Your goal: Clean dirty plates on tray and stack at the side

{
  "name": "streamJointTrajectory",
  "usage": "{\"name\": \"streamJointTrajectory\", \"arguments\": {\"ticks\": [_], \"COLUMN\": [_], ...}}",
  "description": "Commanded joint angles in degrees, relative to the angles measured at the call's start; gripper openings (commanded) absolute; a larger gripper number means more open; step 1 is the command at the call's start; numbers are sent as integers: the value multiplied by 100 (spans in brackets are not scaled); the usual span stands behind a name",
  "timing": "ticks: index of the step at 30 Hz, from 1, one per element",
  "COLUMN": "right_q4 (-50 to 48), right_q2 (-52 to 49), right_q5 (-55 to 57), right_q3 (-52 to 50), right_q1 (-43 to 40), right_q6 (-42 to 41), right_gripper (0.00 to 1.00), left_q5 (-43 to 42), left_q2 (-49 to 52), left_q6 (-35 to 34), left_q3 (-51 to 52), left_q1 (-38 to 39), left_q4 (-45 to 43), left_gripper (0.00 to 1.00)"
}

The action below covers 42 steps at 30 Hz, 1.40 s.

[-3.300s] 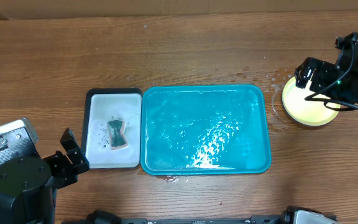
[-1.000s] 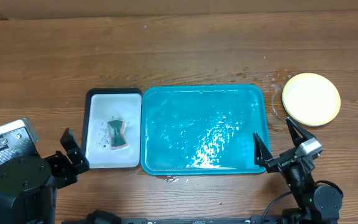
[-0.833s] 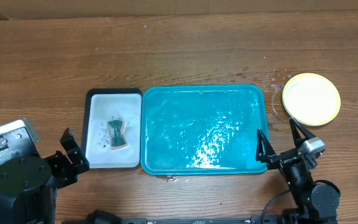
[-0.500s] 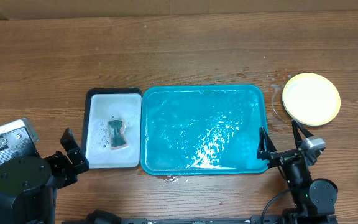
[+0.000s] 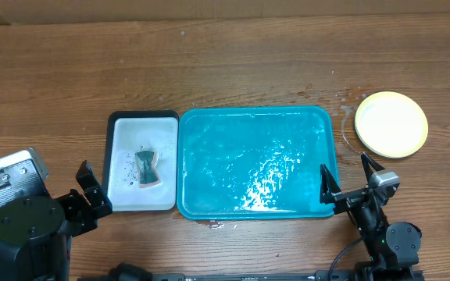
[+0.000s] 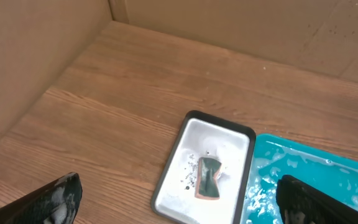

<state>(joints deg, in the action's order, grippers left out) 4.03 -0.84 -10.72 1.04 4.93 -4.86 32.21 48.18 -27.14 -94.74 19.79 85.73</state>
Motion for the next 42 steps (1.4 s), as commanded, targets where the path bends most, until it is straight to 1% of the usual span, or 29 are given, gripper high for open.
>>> {"name": "streamJointTrajectory", "arguments": {"ticks": [1, 35, 37, 38, 40, 42], "right_q4": [-28, -28, -28, -28, -28, -28], "right_q2": [68, 68, 68, 68, 68, 68], "right_q5": [-46, -46, -46, -46, -46, -46], "right_q3": [-59, -59, -59, -59, -59, -59], "right_q1": [15, 15, 15, 15, 15, 15], "right_q6": [22, 22, 22, 22, 22, 22], "right_gripper": [100, 100, 100, 100, 100, 99], "left_q5": [76, 35, 24, -35, -284, -778], "left_q2": [17, 17, 11, 2, -37, -105], "left_q6": [-138, -111, 87, 352, 1191, 2138], "left_q3": [17, 17, 20, 20, 24, 79], "left_q1": [11, 11, 9, 0, -4, -22], "left_q4": [-24, 76, -52, -199, -682, -1185], "left_gripper": [100, 100, 100, 100, 100, 100]}}
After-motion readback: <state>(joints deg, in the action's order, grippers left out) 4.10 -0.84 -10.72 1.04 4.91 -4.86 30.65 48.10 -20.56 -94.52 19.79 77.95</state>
